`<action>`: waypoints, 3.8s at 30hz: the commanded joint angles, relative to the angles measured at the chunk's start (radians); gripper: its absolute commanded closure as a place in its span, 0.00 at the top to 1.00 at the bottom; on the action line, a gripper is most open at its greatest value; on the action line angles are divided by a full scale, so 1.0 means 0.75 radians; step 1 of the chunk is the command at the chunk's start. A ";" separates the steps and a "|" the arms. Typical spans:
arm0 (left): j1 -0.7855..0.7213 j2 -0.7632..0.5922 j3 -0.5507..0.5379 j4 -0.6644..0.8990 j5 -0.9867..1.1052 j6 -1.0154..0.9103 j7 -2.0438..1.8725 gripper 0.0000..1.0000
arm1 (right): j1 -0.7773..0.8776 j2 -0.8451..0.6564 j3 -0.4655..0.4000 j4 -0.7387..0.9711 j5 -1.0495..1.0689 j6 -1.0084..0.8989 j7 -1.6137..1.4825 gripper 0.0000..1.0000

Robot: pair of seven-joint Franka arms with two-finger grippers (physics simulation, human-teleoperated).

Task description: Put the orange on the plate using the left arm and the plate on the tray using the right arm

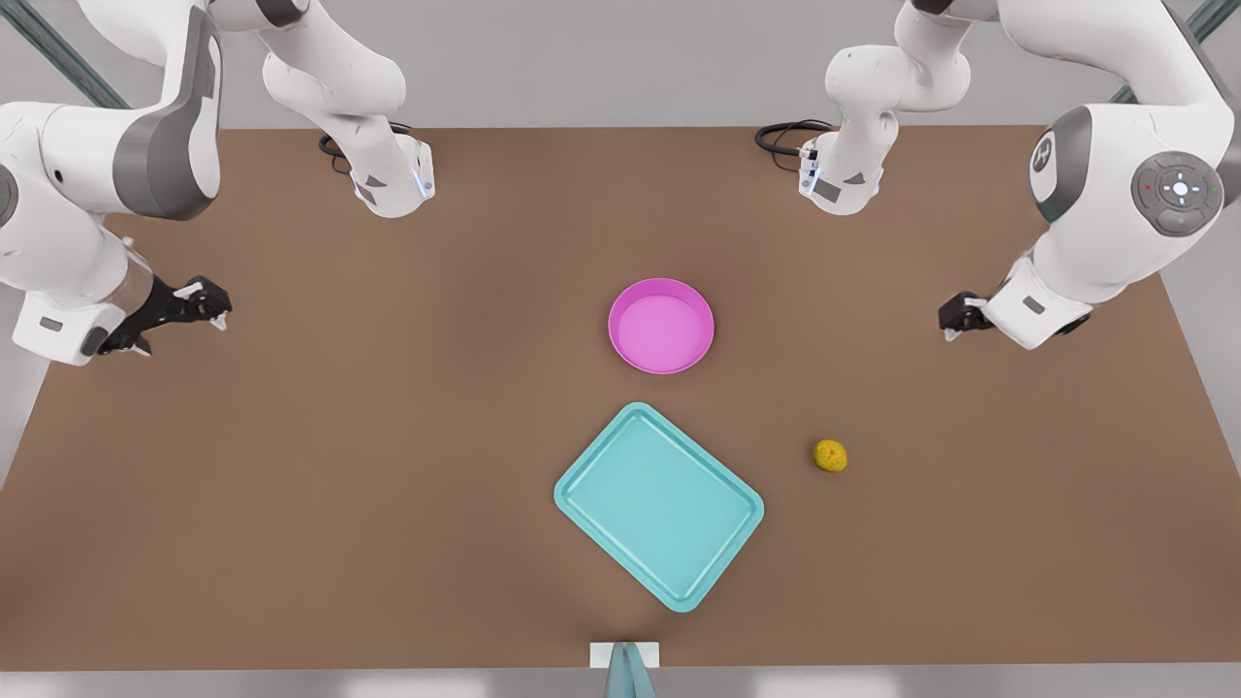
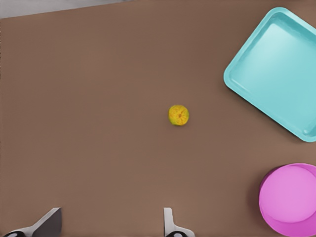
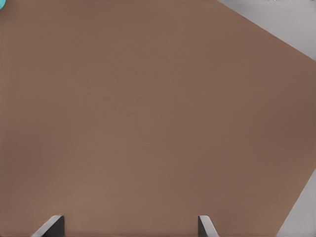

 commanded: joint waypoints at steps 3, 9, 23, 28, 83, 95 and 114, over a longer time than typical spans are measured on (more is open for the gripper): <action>-0.014 0.288 -0.020 0.122 0.008 0.002 -0.014 1.00 | -0.002 0.000 0.000 0.001 -0.002 0.015 -0.147 1.00; -0.094 0.712 -0.028 0.002 -0.007 0.784 -0.026 1.00 | 0.000 0.008 0.000 0.003 0.000 0.015 -0.147 1.00; -0.094 0.814 -0.020 -0.201 0.002 0.956 -0.028 1.00 | -0.002 0.018 -0.002 0.003 0.000 0.006 -0.147 1.00; -0.094 0.843 -0.020 -0.203 0.002 0.954 -0.028 1.00 | -0.002 0.018 -0.002 0.001 0.000 0.006 -0.147 1.00; -0.041 0.056 -0.026 0.104 0.012 -0.087 0.009 1.00 | 0.379 0.100 0.335 -1.173 0.755 1.397 0.415 1.00; -0.043 0.041 0.058 0.106 -0.093 -0.137 0.009 1.00 | 0.716 0.521 0.391 -0.991 1.035 1.874 0.546 1.00; -0.043 0.041 0.058 0.106 -0.093 -0.139 0.009 1.00 | 0.788 0.599 0.388 -0.979 1.037 1.911 0.536 0.42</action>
